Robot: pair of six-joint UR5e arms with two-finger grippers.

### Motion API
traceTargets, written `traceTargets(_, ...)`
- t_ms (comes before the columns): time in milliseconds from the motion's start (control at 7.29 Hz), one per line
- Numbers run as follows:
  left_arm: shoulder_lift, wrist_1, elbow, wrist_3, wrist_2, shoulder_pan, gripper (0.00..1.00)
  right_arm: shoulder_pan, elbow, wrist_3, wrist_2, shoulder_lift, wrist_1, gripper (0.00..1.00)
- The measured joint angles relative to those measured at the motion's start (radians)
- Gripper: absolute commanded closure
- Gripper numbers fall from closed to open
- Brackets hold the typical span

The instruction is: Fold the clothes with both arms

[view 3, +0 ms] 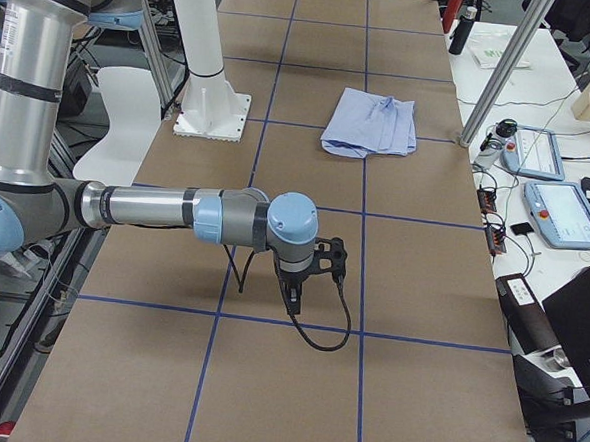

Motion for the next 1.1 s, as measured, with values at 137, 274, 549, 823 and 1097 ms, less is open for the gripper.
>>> traceTargets(137, 0.0, 0.0, 0.0, 0.0, 0.0, 0.0, 0.0, 0.0, 0.0, 0.0, 0.0, -0.001, 0.0, 0.0)
traceTargets(274, 0.0, 0.0, 0.0, 0.0, 0.0, 0.0, 0.0, 0.0, 0.0, 0.0, 0.002, -0.002, 0.0, 0.0)
traceTargets(549, 0.0, 0.0, 0.0, 0.0, 0.0, 0.0, 0.0, 0.0, 0.0, 0.0, 0.014, -0.005, 0.001, 0.0)
traceTargets(823, 0.0, 0.001, 0.0, 0.0, 0.0, 0.0, 0.0, 0.0, 0.002, 0.0, 0.019, -0.01, 0.001, 0.0)
traceTargets(1097, 0.0, 0.002, 0.0, 0.0, 0.0, 0.0, 0.0, 0.0, 0.003, 0.0, 0.02, -0.011, 0.001, 0.0)
